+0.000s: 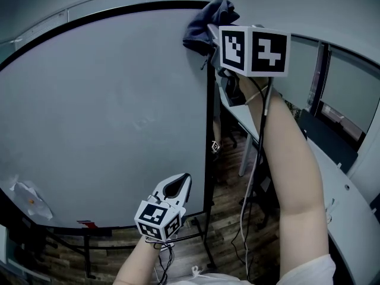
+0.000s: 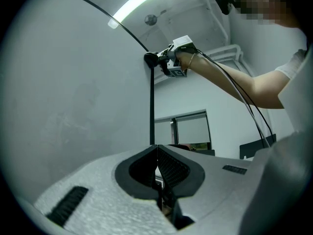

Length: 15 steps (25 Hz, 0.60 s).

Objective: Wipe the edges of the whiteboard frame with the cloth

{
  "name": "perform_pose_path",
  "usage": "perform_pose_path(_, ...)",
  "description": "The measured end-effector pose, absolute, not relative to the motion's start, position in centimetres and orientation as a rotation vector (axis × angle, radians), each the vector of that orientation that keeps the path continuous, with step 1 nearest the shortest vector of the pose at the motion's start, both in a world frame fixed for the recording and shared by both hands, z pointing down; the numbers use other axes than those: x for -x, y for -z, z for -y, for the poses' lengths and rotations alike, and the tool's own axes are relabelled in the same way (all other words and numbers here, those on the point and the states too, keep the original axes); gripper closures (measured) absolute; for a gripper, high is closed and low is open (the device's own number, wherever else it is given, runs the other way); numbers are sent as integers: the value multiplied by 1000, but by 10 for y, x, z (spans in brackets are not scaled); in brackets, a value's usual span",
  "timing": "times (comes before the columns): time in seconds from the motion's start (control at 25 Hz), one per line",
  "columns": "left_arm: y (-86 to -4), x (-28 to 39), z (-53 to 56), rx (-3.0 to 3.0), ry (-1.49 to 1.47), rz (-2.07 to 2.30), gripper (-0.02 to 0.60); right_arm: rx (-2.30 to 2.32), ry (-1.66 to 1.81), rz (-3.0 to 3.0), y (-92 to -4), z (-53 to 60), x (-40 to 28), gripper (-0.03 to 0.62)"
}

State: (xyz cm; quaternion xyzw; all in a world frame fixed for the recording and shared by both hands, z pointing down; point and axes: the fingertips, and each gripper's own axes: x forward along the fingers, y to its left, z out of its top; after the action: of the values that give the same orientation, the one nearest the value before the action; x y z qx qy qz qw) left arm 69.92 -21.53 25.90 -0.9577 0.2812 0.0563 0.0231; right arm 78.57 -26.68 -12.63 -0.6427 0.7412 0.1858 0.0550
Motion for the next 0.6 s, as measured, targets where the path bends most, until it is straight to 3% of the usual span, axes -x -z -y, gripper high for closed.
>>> perform_pose_path(0.6, -289, -706, 194, 2975, -107, -865, 563, 1970, -525, -2336, 43, 267, -788, 534)
